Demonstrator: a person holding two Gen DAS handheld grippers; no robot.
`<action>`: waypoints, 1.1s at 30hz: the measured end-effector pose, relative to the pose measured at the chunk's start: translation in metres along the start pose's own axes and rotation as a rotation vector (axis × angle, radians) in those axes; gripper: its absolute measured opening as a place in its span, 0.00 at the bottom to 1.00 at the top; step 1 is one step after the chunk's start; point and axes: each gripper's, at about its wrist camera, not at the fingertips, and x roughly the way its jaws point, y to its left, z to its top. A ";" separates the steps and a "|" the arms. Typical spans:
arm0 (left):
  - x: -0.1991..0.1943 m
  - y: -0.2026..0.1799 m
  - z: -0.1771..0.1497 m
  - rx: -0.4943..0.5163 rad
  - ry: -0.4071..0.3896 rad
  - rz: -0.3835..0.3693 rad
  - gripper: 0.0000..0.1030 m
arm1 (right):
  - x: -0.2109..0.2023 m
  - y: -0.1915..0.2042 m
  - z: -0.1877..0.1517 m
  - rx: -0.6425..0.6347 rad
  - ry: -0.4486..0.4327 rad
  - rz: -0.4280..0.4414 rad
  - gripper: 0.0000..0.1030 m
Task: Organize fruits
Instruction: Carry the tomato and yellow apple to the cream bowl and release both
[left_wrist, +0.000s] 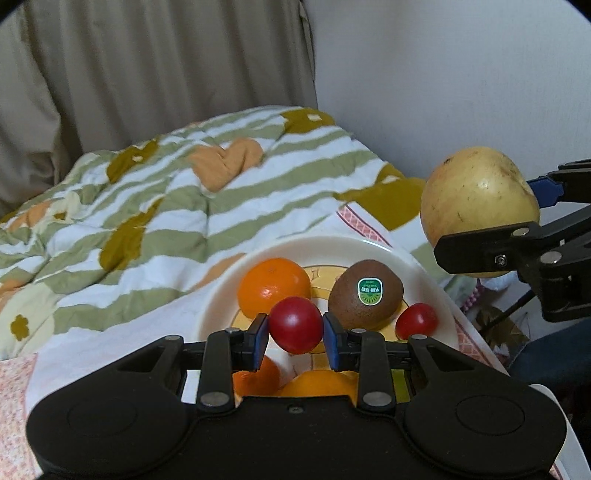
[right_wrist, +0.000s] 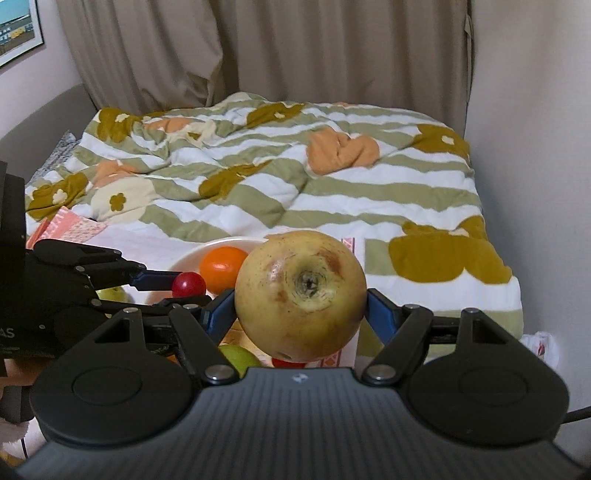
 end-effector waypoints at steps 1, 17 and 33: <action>0.003 0.000 0.000 0.007 0.005 -0.002 0.34 | 0.002 -0.001 0.000 0.004 0.004 -0.002 0.87; -0.020 0.008 -0.008 0.018 -0.037 0.036 0.96 | 0.004 -0.006 0.006 0.023 -0.002 -0.018 0.87; -0.075 0.055 -0.055 -0.204 -0.025 0.163 0.98 | 0.041 0.053 -0.001 -0.082 0.033 0.076 0.87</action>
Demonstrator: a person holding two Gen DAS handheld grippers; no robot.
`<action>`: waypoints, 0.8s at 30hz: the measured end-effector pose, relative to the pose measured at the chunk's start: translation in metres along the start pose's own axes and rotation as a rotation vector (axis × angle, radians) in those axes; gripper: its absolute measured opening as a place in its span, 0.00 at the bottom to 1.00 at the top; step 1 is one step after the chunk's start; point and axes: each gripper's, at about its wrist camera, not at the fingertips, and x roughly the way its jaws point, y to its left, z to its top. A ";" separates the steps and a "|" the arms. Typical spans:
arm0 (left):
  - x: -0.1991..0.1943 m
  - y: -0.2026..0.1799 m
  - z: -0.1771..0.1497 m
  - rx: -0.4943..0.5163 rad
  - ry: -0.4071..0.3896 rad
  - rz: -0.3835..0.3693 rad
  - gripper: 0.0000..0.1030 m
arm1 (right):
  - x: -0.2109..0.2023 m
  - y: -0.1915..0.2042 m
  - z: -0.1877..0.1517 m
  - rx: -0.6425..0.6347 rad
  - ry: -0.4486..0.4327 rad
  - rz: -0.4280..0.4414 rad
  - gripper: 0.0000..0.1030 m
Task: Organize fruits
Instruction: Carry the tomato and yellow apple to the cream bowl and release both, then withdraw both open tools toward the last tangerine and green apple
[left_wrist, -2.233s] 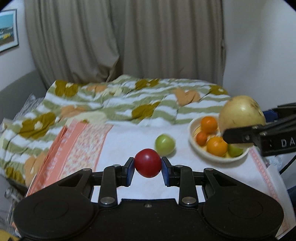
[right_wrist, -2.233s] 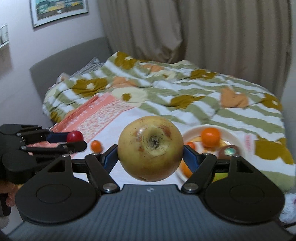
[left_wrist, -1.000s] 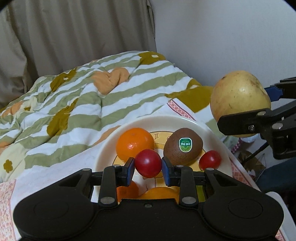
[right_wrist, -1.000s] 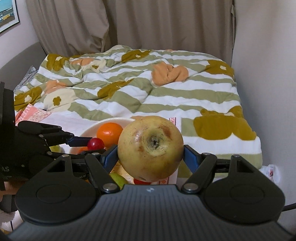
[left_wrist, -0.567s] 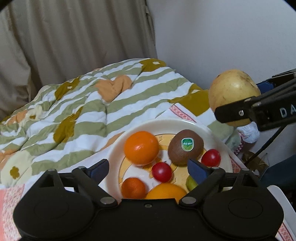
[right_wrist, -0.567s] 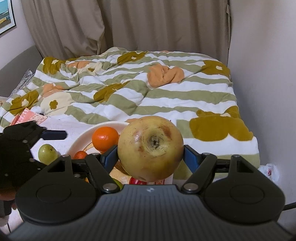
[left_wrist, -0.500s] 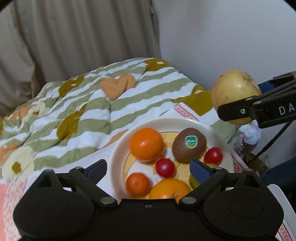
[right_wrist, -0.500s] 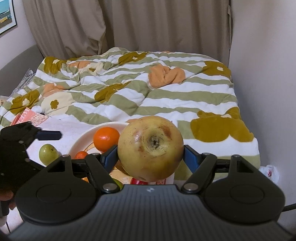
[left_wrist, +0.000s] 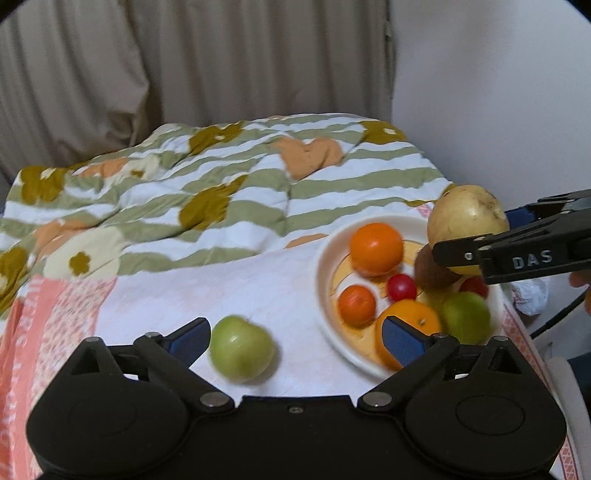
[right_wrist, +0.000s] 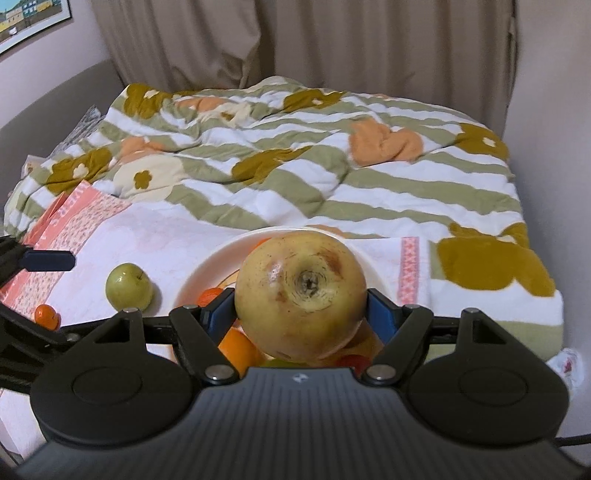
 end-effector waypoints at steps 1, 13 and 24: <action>-0.002 0.002 -0.003 -0.007 0.003 0.008 0.98 | 0.004 0.003 0.000 -0.005 0.001 0.004 0.87; -0.022 0.017 -0.027 -0.079 0.006 0.065 0.98 | 0.033 0.025 -0.002 -0.052 -0.023 0.019 0.88; -0.044 0.012 -0.036 -0.088 -0.020 0.093 0.98 | 0.000 0.026 -0.009 -0.059 -0.122 -0.018 1.00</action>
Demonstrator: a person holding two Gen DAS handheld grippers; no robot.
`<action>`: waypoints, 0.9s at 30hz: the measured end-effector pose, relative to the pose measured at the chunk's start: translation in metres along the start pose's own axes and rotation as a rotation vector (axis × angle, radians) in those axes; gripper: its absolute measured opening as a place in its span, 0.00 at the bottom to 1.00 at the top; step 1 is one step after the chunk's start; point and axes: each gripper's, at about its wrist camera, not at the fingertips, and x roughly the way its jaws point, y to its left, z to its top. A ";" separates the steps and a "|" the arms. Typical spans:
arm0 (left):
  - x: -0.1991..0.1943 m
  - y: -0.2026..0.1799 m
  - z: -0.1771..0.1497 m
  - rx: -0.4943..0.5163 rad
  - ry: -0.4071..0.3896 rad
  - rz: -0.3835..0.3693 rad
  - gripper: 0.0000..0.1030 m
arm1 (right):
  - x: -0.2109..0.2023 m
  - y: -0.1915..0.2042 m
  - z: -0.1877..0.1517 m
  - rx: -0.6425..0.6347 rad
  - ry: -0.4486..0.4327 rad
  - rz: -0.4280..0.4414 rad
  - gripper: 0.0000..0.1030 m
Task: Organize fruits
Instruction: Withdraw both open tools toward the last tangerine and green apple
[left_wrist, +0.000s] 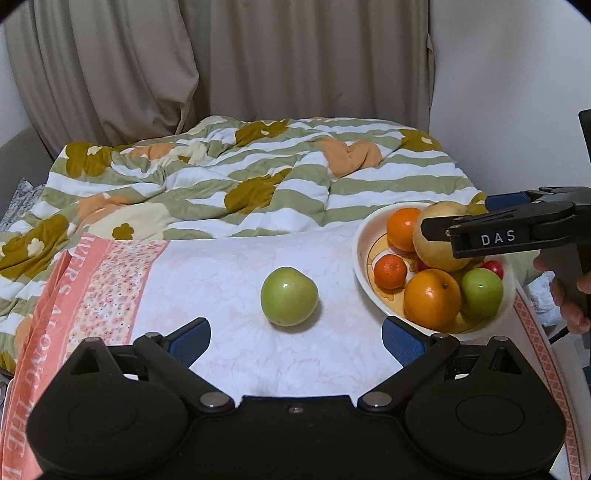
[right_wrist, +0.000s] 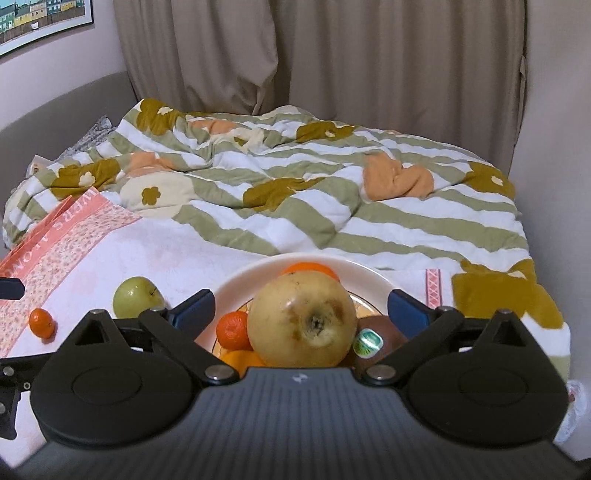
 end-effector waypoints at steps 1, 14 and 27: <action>-0.003 -0.001 -0.001 -0.001 -0.005 0.001 0.98 | -0.005 0.000 -0.001 -0.001 -0.003 -0.004 1.00; -0.068 -0.009 -0.014 -0.021 -0.116 0.005 0.98 | -0.089 0.016 -0.003 -0.026 -0.069 -0.042 1.00; -0.136 0.024 -0.031 -0.034 -0.206 0.107 1.00 | -0.146 0.054 -0.003 -0.050 -0.105 -0.005 1.00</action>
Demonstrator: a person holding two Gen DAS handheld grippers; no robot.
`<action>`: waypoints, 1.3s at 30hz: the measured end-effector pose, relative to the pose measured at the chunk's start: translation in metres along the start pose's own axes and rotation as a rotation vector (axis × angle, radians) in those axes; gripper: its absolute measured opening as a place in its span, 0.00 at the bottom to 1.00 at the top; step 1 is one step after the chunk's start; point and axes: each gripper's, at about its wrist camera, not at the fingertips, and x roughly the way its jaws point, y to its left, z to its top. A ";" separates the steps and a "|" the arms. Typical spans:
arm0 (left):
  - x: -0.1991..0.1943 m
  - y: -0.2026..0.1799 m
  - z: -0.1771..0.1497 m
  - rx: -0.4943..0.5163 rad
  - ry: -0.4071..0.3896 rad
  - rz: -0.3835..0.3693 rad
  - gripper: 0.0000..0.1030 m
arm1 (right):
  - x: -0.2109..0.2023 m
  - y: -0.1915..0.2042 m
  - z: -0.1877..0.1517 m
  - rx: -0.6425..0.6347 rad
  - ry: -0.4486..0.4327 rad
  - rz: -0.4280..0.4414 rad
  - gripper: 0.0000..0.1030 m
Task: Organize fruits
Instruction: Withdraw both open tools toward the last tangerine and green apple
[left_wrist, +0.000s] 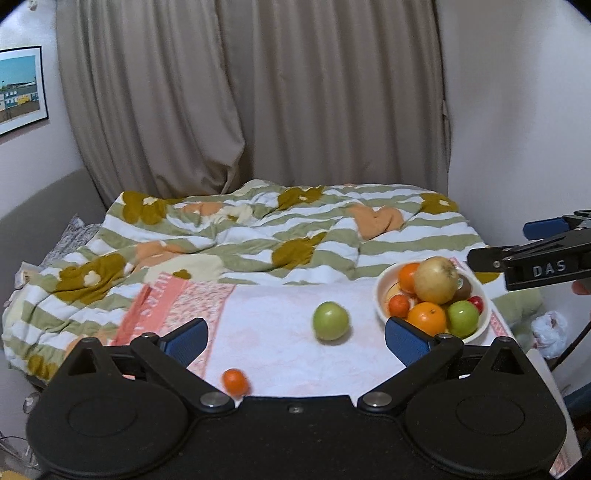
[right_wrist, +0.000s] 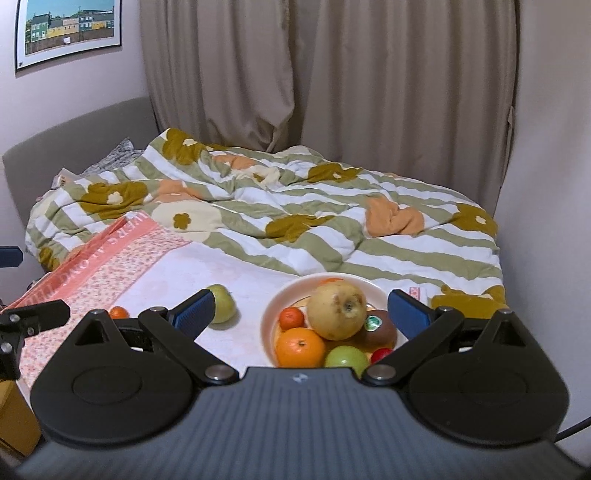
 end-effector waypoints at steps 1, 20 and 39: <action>0.000 0.006 -0.001 -0.006 0.005 0.006 1.00 | 0.000 0.004 0.000 0.000 0.005 0.002 1.00; 0.072 0.113 -0.038 0.004 0.148 -0.057 1.00 | 0.098 0.091 0.002 -0.011 0.139 0.035 1.00; 0.187 0.117 -0.066 0.180 0.292 -0.328 0.72 | 0.204 0.114 -0.014 0.059 0.281 -0.064 1.00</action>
